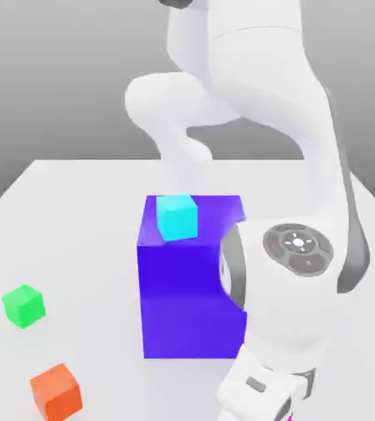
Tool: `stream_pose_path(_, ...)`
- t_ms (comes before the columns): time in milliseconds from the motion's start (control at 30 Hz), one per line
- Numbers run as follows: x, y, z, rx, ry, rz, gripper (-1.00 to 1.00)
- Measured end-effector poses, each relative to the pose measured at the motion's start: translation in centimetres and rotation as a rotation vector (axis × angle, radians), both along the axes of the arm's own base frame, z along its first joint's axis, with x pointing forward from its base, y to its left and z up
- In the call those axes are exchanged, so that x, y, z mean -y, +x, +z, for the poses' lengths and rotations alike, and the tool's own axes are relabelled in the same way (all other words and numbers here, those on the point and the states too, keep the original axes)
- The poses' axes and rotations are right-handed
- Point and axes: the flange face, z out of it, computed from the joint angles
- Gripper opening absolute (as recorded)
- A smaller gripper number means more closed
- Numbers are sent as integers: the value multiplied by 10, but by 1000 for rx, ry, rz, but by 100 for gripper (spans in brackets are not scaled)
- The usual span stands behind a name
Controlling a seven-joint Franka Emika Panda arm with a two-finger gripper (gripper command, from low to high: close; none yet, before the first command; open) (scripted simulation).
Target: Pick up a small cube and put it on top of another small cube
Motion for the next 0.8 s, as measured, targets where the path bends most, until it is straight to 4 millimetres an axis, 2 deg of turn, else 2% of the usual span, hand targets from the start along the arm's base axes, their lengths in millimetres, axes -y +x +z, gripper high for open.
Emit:
stream_pose_path(67,0,0,-5,-1,0,0,-100)
stream_pose_path(100,0,0,1,-1,0,1,-100)
stream_pose_path(233,1,0,50,-1,0,-2,-100)
stream_pose_path(267,12,-1,58,0,-2,-43,-100)
stream_pose_path(400,84,-8,73,2,-9,-313,-100)
stream_pose_path(533,157,-27,83,5,-15,-604,-100)
stream_pose_path(667,224,-57,92,7,-19,-895,-100)
stream_pose_path(800,282,-95,99,7,-19,-1185,-100)
